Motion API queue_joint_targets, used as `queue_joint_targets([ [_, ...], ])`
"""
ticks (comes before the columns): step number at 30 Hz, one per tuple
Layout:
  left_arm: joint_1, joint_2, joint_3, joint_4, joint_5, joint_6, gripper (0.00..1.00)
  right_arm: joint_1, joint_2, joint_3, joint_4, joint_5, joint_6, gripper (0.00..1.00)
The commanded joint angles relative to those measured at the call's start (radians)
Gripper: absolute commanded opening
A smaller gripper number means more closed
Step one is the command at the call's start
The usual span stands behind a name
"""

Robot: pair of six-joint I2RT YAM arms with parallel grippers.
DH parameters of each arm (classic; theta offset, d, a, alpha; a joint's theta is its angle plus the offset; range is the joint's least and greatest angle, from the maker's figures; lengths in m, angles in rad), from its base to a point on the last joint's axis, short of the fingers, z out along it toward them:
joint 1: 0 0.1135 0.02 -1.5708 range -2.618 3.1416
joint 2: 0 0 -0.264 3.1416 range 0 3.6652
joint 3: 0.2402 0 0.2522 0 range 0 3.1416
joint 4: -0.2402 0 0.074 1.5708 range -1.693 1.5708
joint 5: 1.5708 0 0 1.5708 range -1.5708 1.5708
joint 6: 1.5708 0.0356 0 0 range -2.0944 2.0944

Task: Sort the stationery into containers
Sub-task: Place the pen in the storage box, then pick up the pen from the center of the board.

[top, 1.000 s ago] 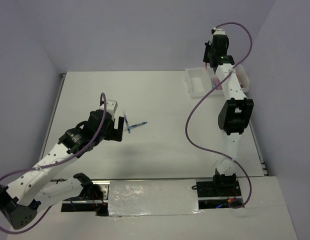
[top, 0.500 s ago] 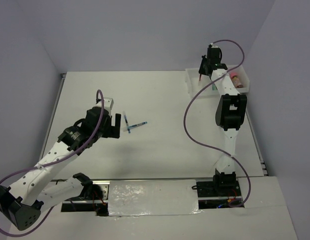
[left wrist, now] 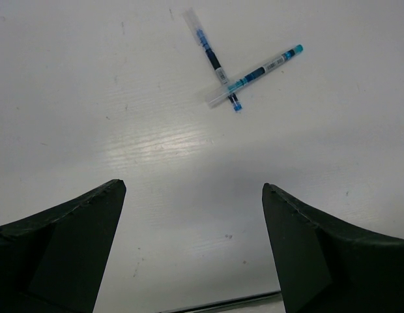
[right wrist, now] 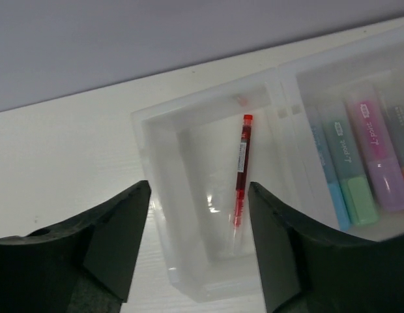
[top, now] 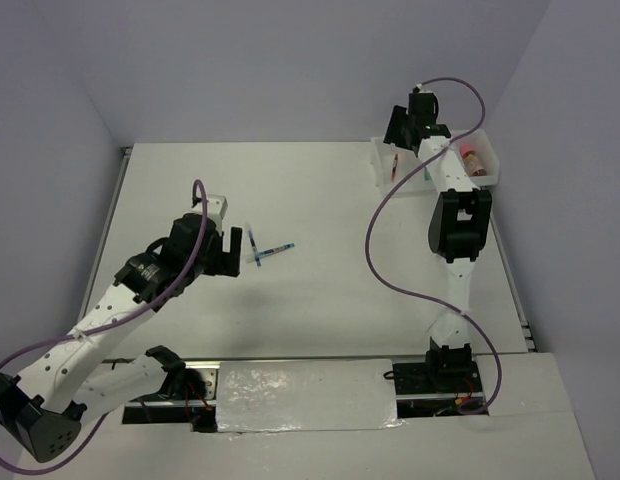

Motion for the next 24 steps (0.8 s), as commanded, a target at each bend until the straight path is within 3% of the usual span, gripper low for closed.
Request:
queue_joint_targets([
  [1,0.046,-0.004,0.025,-0.012,-0.11,-0.021,0.99,0.115,-0.166,-0.041,-0.022,0.043,-0.016,0.72],
  [3,0.106,-0.004,0.036,-0.027,-0.155,-0.055,0.99,0.264,-0.299,-0.232,0.017,0.2,-0.027,0.99],
  [6,0.261,-0.029,0.03,-0.001,-0.111,-0.058,0.99,0.407,-0.415,-0.433,0.109,0.264,0.043,1.0],
  [7,0.322,-0.048,0.024,0.008,-0.085,-0.055,0.99,0.48,-0.464,-0.538,0.131,0.263,0.136,1.0],
  [11,0.387,-0.087,0.019,0.024,-0.046,-0.06,0.99,0.691,-0.502,-0.666,0.171,0.397,0.359,1.0],
  [13,0.401,-0.099,0.016,0.028,-0.048,-0.058,0.99,0.83,-0.455,-0.63,0.125,0.549,0.493,1.0],
  [15,0.407,-0.102,0.016,0.024,-0.048,-0.058,0.99,0.887,-0.391,-0.561,0.021,0.7,0.561,1.0],
  [19,0.413,-0.113,0.007,0.028,-0.037,-0.054,0.99,0.921,-0.196,-0.27,-0.238,0.703,0.829,0.97],
  [21,0.413,-0.121,0.004,0.028,-0.028,-0.052,0.99,0.926,-0.112,-0.199,-0.346,0.683,0.908,0.94],
  [24,0.413,-0.128,0.002,0.033,-0.023,-0.05,0.99,0.932,-0.085,-0.226,-0.383,0.65,1.031,0.89],
])
